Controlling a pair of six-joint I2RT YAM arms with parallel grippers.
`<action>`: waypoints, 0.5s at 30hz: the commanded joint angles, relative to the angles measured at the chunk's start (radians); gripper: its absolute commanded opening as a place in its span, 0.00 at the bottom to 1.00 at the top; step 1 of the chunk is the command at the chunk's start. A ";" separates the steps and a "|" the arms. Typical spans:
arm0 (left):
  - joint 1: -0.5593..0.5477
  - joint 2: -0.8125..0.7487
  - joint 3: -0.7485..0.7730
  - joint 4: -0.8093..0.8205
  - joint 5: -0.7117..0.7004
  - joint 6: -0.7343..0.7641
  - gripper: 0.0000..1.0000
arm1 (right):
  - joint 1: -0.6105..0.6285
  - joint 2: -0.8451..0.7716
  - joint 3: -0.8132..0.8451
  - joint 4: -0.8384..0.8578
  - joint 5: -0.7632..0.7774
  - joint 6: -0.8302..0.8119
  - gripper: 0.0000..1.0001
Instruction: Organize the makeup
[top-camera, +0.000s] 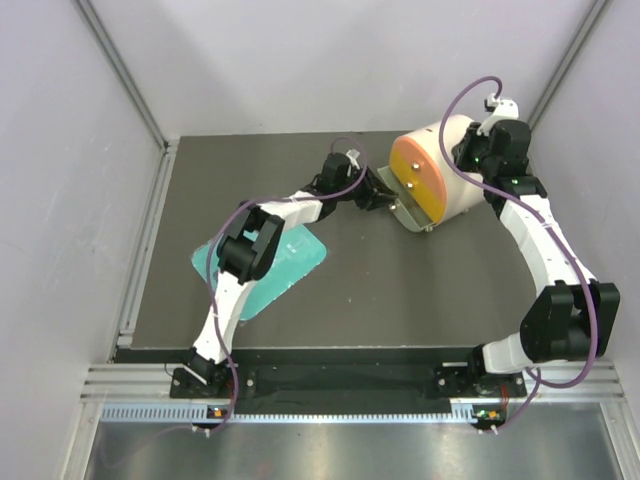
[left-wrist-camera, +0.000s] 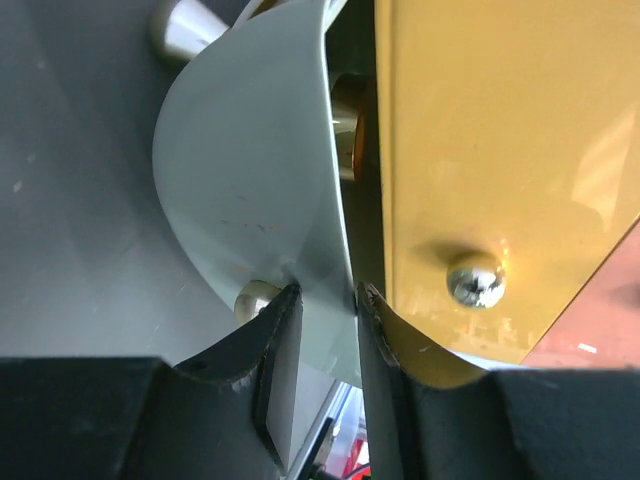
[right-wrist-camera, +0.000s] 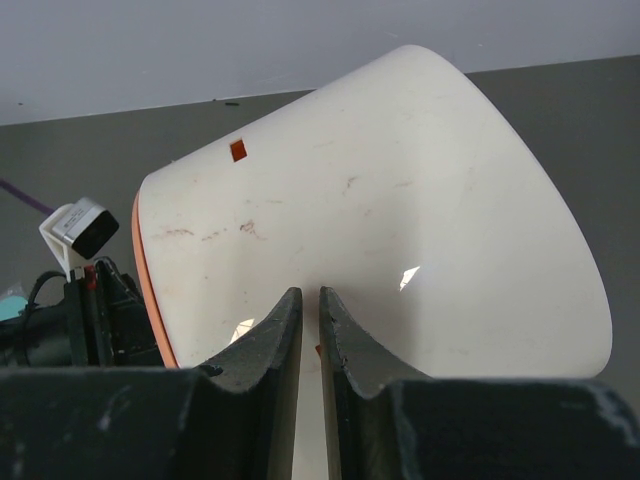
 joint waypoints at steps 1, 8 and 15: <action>-0.024 0.055 0.084 0.030 0.000 -0.033 0.33 | -0.006 0.038 -0.031 -0.157 -0.015 -0.005 0.14; -0.027 0.041 0.090 0.079 0.010 -0.038 0.35 | -0.006 0.038 -0.037 -0.159 -0.019 -0.006 0.14; -0.016 -0.031 0.015 0.183 0.063 -0.044 0.47 | -0.006 0.042 -0.037 -0.159 -0.021 -0.005 0.13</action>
